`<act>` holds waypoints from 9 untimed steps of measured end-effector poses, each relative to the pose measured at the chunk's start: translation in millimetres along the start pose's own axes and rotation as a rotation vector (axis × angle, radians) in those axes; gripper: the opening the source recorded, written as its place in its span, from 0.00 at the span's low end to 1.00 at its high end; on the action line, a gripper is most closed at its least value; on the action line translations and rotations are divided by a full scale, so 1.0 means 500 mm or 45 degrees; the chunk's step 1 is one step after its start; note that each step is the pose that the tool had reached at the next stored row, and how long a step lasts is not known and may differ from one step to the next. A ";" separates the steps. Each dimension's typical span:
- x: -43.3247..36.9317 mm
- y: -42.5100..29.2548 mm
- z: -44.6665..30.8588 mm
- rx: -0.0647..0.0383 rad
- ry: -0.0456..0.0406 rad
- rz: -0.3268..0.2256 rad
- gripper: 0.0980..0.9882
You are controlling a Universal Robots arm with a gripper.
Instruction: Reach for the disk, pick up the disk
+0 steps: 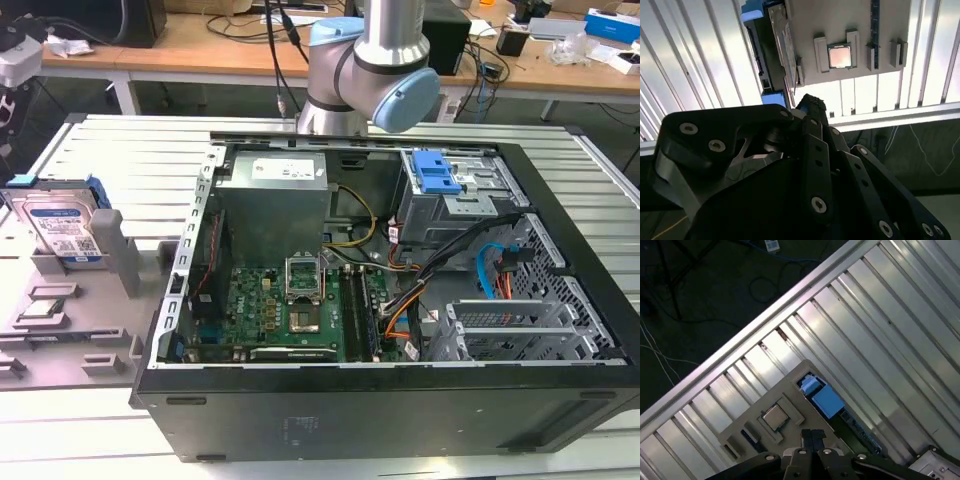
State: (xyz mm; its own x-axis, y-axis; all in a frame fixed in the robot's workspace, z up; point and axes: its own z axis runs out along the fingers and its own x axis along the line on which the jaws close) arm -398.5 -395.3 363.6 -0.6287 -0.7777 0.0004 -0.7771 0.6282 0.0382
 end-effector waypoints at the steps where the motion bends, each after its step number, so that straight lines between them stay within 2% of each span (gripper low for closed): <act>1: 0.000 0.000 0.000 0.000 0.002 -0.046 0.01; 5: 0.000 0.000 0.000 0.000 0.006 -0.146 0.01; 9: 0.000 0.000 0.000 0.000 0.012 -0.314 0.01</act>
State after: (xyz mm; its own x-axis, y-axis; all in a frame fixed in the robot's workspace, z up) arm -398.5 -395.3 363.6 -0.4193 -0.9078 0.0005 -0.9072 0.4190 0.0382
